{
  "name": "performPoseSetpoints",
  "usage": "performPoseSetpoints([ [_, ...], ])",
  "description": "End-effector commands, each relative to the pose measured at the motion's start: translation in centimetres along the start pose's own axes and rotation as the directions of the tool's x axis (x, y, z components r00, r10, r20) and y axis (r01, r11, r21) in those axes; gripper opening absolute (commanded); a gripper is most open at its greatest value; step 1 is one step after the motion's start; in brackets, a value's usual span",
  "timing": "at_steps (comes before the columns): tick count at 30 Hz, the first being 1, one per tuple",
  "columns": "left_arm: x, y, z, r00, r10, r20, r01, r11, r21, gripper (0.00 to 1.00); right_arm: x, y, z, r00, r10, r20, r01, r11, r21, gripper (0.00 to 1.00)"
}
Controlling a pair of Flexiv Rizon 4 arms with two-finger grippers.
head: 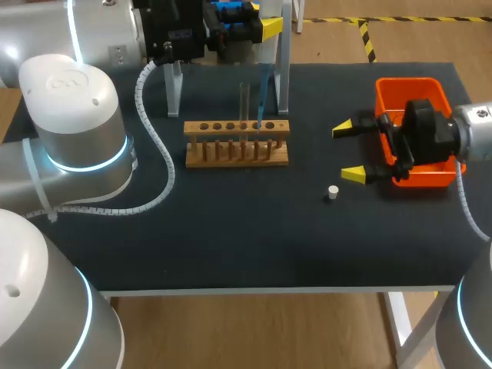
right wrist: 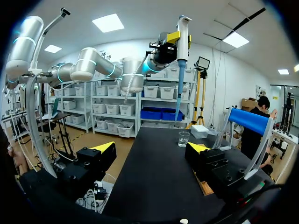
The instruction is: Invert the test tube, pick up the pipette, mount the tip to pipette, aspirate from beaker and dispense into the tube, eject the tip, return the pipette, and cap with the stopper.
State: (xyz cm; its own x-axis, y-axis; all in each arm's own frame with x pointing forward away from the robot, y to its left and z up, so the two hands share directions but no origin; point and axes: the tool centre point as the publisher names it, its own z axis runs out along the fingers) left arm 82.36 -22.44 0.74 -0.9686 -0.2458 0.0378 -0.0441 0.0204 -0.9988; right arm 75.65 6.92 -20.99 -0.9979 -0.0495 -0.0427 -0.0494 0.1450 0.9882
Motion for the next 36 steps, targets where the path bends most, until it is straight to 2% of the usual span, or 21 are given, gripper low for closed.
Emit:
performPoseSetpoints([
  [1, -0.1, 0.0, -0.1, 1.000, 0.001, -0.004, -0.001, 1.000, 0.002, 0.00, 0.4, 0.2, -0.1, 1.000, 0.000, 0.006, 0.000, 1.000, 0.005, 1.00],
  [13, -0.1, 0.0, -0.1, 1.000, 0.001, -0.004, -0.001, 1.000, 0.002, 0.00, 0.4, 0.2, -0.1, 1.000, 0.000, 0.006, 0.000, 1.000, 0.005, 1.00],
  [16, -0.4, 0.8, -1.3, 0.999, 0.025, 0.027, -0.025, 1.000, 0.007, 0.00, 0.4, 0.2, -0.1, 1.000, 0.000, 0.006, 0.000, 1.000, 0.005, 1.00],
  [25, -2.2, 2.2, -7.6, 0.988, 0.077, 0.132, -0.080, 0.997, 0.016, 0.00, 0.4, 0.2, -0.1, 1.000, 0.000, 0.006, 0.000, 1.000, 0.005, 1.00],
  [36, -5.4, 5.2, -17.0, 0.953, 0.066, 0.295, -0.073, 0.997, 0.014, 0.00, 0.4, 0.2, -0.1, 1.000, 0.000, 0.006, 0.000, 1.000, 0.005, 1.00],
])
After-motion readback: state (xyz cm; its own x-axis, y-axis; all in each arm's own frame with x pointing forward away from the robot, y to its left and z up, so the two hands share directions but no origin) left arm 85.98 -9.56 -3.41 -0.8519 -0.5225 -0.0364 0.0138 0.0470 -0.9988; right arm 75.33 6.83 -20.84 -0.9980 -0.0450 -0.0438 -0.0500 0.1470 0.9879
